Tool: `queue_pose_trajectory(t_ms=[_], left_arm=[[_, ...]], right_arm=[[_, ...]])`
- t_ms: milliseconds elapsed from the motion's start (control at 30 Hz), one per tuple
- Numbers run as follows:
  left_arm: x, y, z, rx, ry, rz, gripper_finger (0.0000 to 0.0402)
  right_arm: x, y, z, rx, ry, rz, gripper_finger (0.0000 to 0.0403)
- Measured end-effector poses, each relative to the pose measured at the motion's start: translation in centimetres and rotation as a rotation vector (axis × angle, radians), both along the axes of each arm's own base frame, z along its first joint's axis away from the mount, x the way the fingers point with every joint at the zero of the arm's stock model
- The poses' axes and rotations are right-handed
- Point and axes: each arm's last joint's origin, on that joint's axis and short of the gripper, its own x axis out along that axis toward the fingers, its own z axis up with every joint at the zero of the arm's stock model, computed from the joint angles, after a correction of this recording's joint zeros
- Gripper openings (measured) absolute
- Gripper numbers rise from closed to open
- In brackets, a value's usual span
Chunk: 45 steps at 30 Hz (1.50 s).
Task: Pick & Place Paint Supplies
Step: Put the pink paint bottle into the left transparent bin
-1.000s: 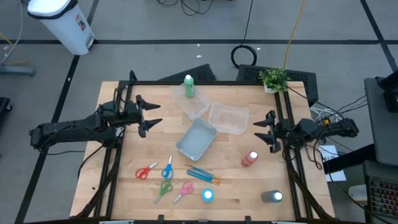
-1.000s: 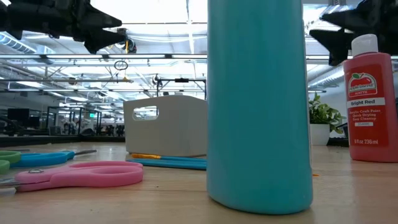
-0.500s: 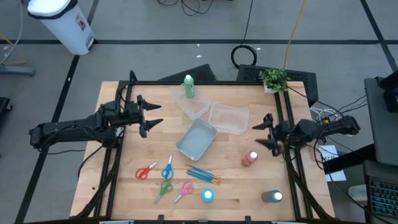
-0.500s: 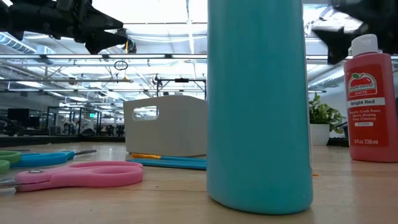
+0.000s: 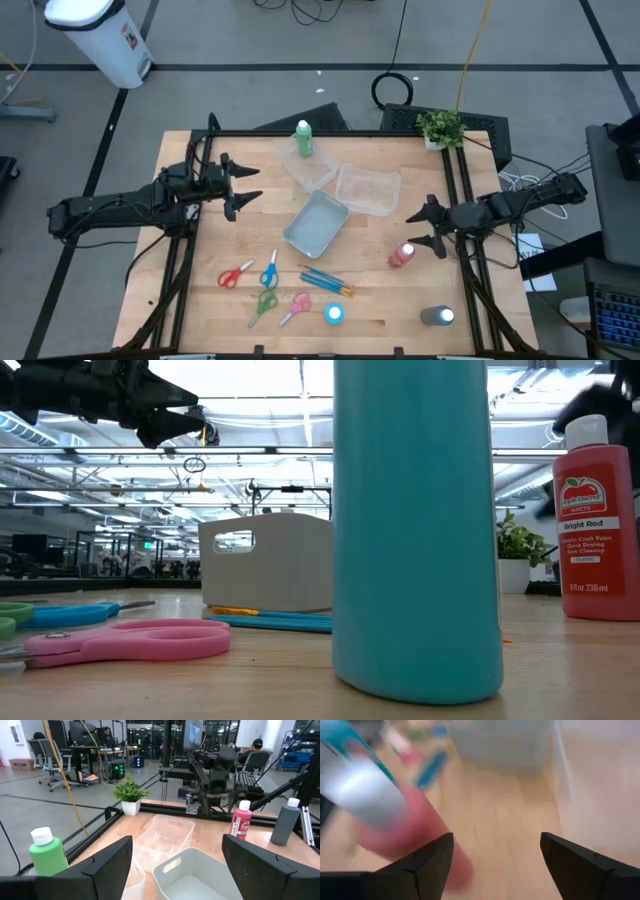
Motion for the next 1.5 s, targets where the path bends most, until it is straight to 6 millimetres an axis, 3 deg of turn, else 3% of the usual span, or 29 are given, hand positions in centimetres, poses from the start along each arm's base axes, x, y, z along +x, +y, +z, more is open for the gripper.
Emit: queue_pose_trajectory(t_ms=[467, 733, 900, 1133, 1500], left_arm=[[0.0, 0.0, 0.0, -0.009, -0.001, 0.000, 0.0325], [0.0, 0.0, 0.0, -0.034, -0.005, 0.001, 0.0326], [0.0, 0.0, 0.0, -0.040, -0.006, 0.001, 0.0327], [0.0, 0.0, 0.0, -0.042, -0.007, 0.001, 0.0320], [0.0, 0.0, 0.0, -0.044, -0.007, 0.001, 0.0319]], right_arm=[[0.8, 1.7, -5.4, 0.169, 0.221, 0.050, 0.0277], [1.7, 3.2, -5.6, 0.188, 0.173, 0.114, 0.0274], [2.5, 4.2, -5.5, 0.175, 0.099, 0.113, 0.0290], [2.9, 4.7, -6.9, 0.172, 0.073, 0.120, 0.0314], [3.8, 5.1, -8.4, 0.094, 0.037, 0.151, 0.0291]])
